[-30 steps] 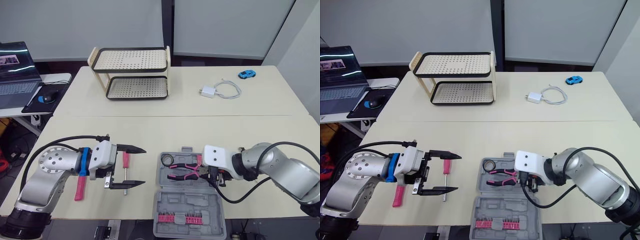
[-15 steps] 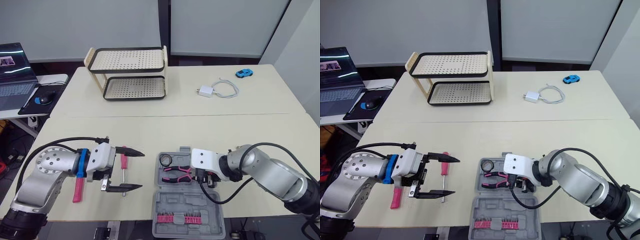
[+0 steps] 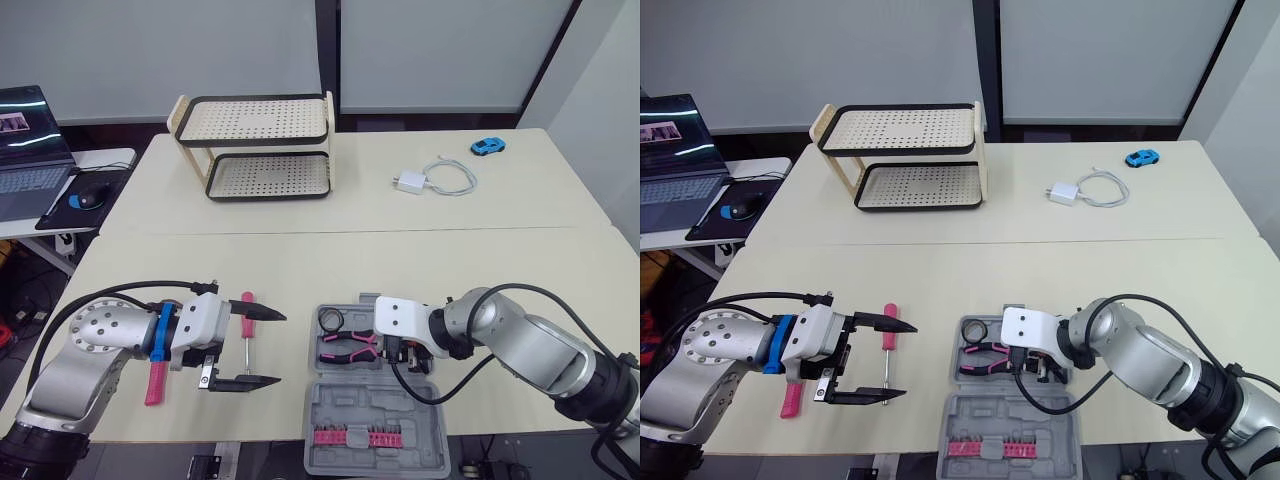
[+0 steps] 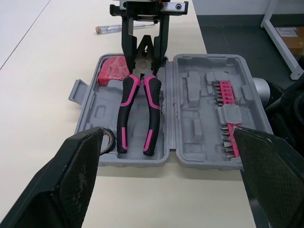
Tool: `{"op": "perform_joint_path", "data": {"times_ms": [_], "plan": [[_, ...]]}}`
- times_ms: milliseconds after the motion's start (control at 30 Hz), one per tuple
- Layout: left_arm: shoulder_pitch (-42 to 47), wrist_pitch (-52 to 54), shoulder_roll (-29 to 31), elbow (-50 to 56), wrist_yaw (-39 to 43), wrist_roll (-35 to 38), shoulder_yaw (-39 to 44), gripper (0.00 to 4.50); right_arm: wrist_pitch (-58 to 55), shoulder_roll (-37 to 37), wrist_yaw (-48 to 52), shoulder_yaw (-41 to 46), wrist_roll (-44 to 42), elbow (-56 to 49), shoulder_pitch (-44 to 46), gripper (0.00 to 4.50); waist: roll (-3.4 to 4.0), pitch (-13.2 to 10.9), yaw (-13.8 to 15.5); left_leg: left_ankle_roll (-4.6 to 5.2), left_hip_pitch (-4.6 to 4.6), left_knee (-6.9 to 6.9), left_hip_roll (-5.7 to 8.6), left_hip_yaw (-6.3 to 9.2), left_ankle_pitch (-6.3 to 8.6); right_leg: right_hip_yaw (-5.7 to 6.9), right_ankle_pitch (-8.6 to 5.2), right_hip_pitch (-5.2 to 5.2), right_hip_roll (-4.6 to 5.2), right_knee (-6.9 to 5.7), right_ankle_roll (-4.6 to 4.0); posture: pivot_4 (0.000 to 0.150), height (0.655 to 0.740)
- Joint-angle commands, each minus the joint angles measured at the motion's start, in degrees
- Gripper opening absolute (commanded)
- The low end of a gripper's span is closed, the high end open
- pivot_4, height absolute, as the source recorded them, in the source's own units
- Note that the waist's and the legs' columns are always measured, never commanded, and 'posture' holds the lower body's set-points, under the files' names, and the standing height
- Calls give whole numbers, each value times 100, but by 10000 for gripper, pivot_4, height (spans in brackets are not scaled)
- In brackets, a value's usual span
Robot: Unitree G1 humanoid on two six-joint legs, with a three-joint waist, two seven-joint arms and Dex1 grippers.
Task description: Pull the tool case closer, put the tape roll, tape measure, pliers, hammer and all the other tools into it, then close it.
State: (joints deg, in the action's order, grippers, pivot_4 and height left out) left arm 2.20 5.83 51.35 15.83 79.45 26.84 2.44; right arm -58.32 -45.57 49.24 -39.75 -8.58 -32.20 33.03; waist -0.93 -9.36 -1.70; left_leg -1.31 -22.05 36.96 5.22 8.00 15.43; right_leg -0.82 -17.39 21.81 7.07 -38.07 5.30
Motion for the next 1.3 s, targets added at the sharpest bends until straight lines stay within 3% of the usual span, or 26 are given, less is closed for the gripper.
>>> {"op": "perform_joint_path", "data": {"times_ms": [33, 1300], "plan": [[32, -67, 88, 83, 15, 15, 120, 45000, 259, 91, -2, -3, 186, -17, 124, 11686, 0, 0, -4, 0, 0, 0, 0, 0, 0, 0, 0, 0, 0, 0, 0, 1500, 7400], [42, -169, 30, -6, -65, -110, 62, 45000, 1672, 367, 206, -93, 1284, 775, -704, 11686, -2, 2, -11, -13, 1, -1, -2, -3, -7, -2, 0, 4, -3, -3, 0, 1500, 7400]]}}
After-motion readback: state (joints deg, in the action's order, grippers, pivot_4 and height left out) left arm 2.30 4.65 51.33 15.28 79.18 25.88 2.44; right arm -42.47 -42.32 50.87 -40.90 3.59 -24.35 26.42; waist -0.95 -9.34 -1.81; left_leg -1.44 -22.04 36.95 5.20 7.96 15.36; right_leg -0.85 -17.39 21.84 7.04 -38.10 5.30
